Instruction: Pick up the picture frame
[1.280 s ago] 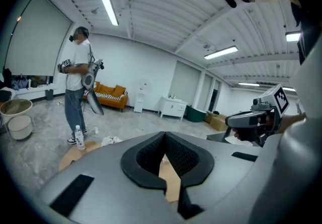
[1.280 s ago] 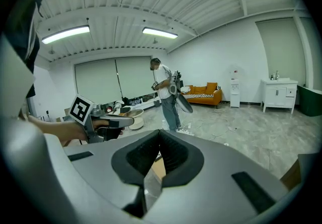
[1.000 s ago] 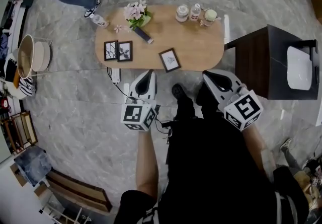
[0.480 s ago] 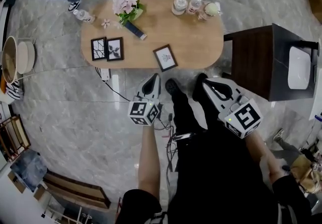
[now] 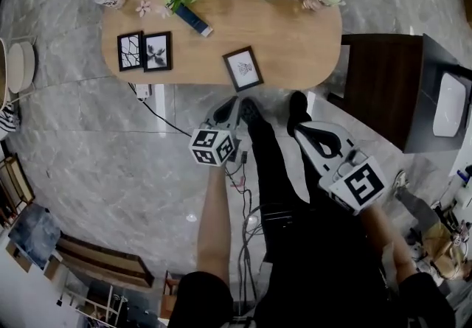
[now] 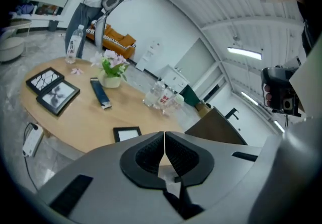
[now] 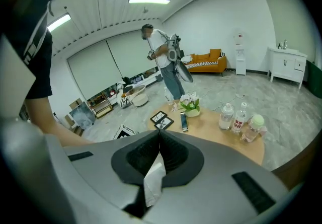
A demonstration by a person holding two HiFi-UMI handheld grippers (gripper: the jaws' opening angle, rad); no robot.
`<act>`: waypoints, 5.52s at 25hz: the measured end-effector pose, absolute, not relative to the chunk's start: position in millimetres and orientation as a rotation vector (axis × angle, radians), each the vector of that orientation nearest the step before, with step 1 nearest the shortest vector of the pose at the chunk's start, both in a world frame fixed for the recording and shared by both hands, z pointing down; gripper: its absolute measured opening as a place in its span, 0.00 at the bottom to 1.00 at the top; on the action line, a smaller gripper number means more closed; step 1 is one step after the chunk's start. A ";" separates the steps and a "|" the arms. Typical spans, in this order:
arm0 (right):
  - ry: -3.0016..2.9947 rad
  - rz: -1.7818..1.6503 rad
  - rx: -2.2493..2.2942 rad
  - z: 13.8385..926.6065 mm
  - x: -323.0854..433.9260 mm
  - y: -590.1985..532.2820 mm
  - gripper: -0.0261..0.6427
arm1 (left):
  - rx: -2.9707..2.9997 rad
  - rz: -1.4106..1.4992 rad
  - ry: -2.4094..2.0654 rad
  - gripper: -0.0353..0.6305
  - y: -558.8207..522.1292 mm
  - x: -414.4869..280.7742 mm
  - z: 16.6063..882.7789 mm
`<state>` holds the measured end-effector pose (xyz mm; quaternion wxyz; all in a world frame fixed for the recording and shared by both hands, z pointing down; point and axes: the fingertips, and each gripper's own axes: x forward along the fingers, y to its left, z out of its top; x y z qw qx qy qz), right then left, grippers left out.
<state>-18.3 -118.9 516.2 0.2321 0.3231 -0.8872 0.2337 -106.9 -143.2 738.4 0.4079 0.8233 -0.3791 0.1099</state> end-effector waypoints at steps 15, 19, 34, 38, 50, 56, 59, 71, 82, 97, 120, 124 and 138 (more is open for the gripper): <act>-2.331 0.814 0.918 590.8 -10.7 -108.4 0.06 | 1.730 0.171 -0.943 0.30 -127.5 -104.2 882.4; -2.299 0.849 0.931 606.9 -3.5 -108.9 0.06 | 1.668 0.177 -0.928 0.36 -123.4 -95.5 914.7; -2.251 0.896 0.911 630.8 8.7 -107.8 0.06 | 1.500 0.060 -0.952 0.39 -145.7 -93.7 955.4; -2.234 0.901 0.917 629.3 14.4 -107.9 0.06 | 1.487 0.090 -0.947 0.29 -143.5 -94.6 959.4; -2.269 0.853 0.939 602.8 15.8 -110.1 0.06 | 1.482 0.150 -0.900 0.22 -133.0 -89.2 933.7; -2.281 0.836 0.989 584.5 21.4 -111.9 0.06 | 1.516 0.129 -0.860 0.17 -139.6 -79.3 903.8; -2.296 0.809 1.011 572.6 23.8 -115.2 0.06 | 1.522 0.122 -0.851 0.16 -144.5 -77.2 893.4; -2.289 0.763 1.134 527.0 46.7 -111.0 0.06 | 1.562 -0.036 -0.824 0.16 -167.0 -71.5 820.1; -2.393 0.642 1.204 457.2 53.9 -114.0 0.06 | 1.595 -0.321 -0.751 0.16 -178.7 -60.2 677.2; -2.594 0.421 1.181 375.8 31.4 -127.2 0.06 | 1.560 -0.733 -0.771 0.16 -201.4 -110.5 491.8; -2.805 0.051 1.216 223.9 3.1 -181.7 0.06 | 1.581 -1.005 -0.850 0.16 -187.3 -153.8 271.9; -2.822 0.028 1.200 216.4 -1.9 -181.9 0.06 | 1.606 -1.013 -0.864 0.16 -179.4 -150.2 256.5; -2.827 0.040 1.110 219.3 -28.1 -168.9 0.06 | 1.592 -1.011 -0.870 0.16 -170.1 -148.5 250.7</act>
